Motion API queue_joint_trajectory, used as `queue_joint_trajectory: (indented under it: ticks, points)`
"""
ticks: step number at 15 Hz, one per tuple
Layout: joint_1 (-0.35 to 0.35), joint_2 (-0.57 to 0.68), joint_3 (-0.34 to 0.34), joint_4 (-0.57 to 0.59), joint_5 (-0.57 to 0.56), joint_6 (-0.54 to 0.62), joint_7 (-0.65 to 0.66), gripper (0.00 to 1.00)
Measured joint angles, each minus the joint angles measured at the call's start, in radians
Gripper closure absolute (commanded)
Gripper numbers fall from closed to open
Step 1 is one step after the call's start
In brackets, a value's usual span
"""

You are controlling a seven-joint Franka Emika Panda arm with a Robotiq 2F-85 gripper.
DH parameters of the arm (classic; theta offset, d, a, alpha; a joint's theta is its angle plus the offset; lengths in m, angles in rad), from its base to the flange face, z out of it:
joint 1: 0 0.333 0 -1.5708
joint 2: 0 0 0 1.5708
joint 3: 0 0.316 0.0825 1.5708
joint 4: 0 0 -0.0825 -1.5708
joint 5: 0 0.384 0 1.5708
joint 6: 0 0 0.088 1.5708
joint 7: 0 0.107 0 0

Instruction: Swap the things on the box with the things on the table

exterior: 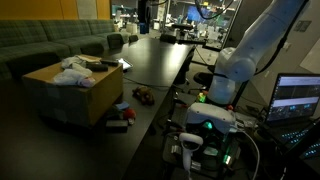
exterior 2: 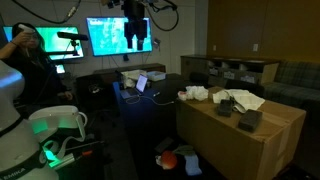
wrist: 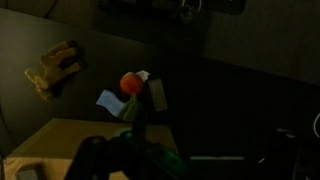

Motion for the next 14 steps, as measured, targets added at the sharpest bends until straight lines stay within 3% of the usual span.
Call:
queue_joint_trajectory:
  ticks: [14]
  points:
    - [0.000,0.005,0.003,-0.030,-0.016,0.122,-0.015,0.00]
